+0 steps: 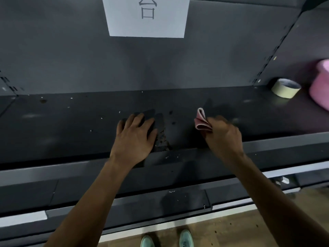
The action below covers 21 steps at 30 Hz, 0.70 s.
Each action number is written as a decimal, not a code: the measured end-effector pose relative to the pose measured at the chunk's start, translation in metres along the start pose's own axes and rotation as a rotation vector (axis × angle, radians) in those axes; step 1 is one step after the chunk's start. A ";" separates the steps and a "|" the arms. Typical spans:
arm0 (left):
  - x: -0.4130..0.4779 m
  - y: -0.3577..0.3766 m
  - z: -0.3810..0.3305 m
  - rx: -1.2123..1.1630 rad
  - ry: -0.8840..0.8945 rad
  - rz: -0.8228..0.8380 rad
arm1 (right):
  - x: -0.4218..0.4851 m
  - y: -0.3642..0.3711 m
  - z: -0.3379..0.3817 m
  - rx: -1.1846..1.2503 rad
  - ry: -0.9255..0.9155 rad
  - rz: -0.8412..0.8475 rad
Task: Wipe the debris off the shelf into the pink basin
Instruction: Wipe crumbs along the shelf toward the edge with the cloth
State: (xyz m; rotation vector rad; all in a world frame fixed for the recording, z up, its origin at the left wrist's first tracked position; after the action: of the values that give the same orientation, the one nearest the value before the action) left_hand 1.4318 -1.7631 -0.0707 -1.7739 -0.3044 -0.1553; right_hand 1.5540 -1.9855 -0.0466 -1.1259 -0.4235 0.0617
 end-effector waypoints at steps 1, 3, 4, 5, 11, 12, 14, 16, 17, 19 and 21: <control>0.000 0.001 0.000 0.001 -0.002 0.011 | -0.005 0.003 0.006 -0.037 -0.023 -0.027; 0.001 0.001 -0.001 -0.001 -0.008 0.024 | -0.014 0.007 0.026 -0.058 -0.053 -0.063; 0.001 0.001 -0.001 0.001 -0.010 0.026 | -0.019 0.010 0.037 -0.051 -0.062 -0.066; 0.001 0.001 -0.001 0.007 -0.010 0.022 | -0.024 0.013 0.049 -0.046 -0.064 -0.063; 0.001 -0.005 -0.002 -0.019 0.003 0.029 | -0.042 0.032 0.106 0.002 -0.021 0.042; 0.000 -0.004 -0.002 -0.024 0.003 0.034 | -0.040 0.034 0.108 0.040 -0.039 0.080; 0.000 -0.003 0.000 -0.032 -0.009 0.014 | -0.032 0.032 0.102 0.162 -0.068 0.120; 0.000 -0.002 0.001 -0.034 -0.026 -0.021 | -0.016 0.023 0.084 0.241 -0.079 0.058; 0.001 0.000 0.001 -0.029 -0.033 -0.025 | -0.004 0.018 0.069 0.241 -0.060 0.001; 0.002 0.002 0.003 -0.017 -0.045 -0.012 | 0.025 0.006 0.031 0.157 0.040 -0.063; 0.003 0.004 0.004 -0.017 -0.059 0.005 | 0.052 -0.001 -0.007 0.044 0.148 -0.020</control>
State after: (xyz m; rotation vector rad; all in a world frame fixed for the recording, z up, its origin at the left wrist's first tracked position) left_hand 1.4355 -1.7602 -0.0748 -1.7985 -0.3416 -0.1026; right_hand 1.6045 -1.9786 -0.0333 -1.0747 -0.2999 -0.0291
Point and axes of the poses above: each hand's wrist, its own x-axis towards the middle knuckle, its own y-axis out of the palm, z = x × y, the point moved 3 cm from there along x, towards the middle knuckle, and after that the axes turned 12 degrees about y, right-handed, at the moved point
